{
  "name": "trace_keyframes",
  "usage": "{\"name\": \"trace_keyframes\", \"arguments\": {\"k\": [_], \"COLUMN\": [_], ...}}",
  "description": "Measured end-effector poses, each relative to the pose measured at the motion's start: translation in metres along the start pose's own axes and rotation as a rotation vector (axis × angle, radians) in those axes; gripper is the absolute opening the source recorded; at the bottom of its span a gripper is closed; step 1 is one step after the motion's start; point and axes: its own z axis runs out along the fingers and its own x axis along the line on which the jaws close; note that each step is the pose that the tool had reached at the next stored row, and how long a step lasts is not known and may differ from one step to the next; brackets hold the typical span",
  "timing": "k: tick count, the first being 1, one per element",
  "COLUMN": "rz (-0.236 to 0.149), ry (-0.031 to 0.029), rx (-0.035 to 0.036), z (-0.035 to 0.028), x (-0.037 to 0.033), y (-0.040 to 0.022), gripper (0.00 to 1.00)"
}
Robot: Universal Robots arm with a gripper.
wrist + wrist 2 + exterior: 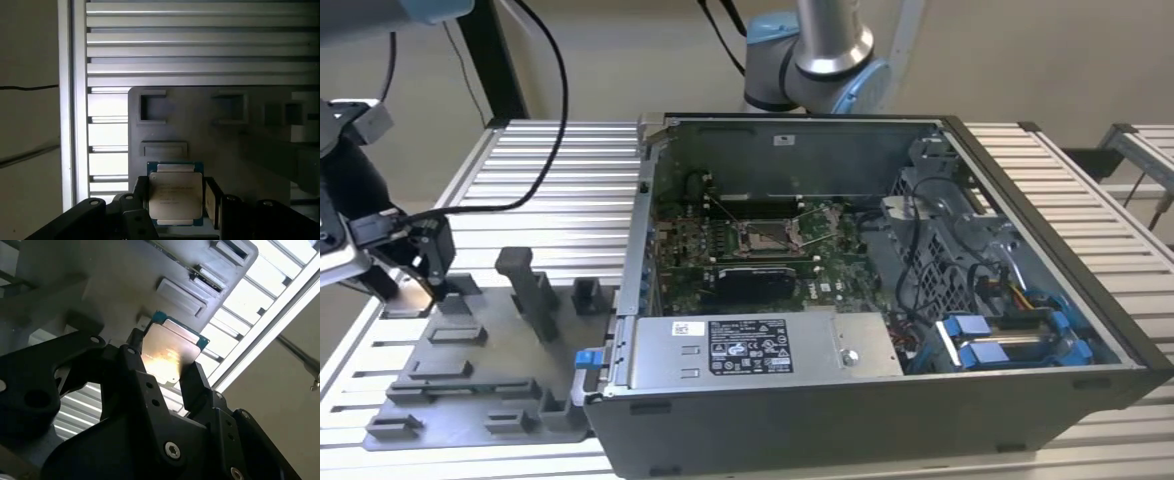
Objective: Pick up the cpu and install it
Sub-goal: 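Place the cpu into insertion slot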
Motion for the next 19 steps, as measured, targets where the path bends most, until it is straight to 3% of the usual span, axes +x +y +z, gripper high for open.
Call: {"name": "trace_keyframes", "arguments": {"k": [3,4,16,19], "rz": [0.000,0.000,0.000,0.000], "ry": [0.0155,0.0165,0.0102,0.0099], "rx": [0.0005,0.0006,0.0000,-0.0002], "z": [-0.0033,-0.0043,-0.0223,-0.0224], "x": [0.0001,0.0002,0.0005,0.0005], "y": [0.0021,0.0024,0.0054,0.0054], "gripper": [0.00,0.00,0.00,0.00]}}
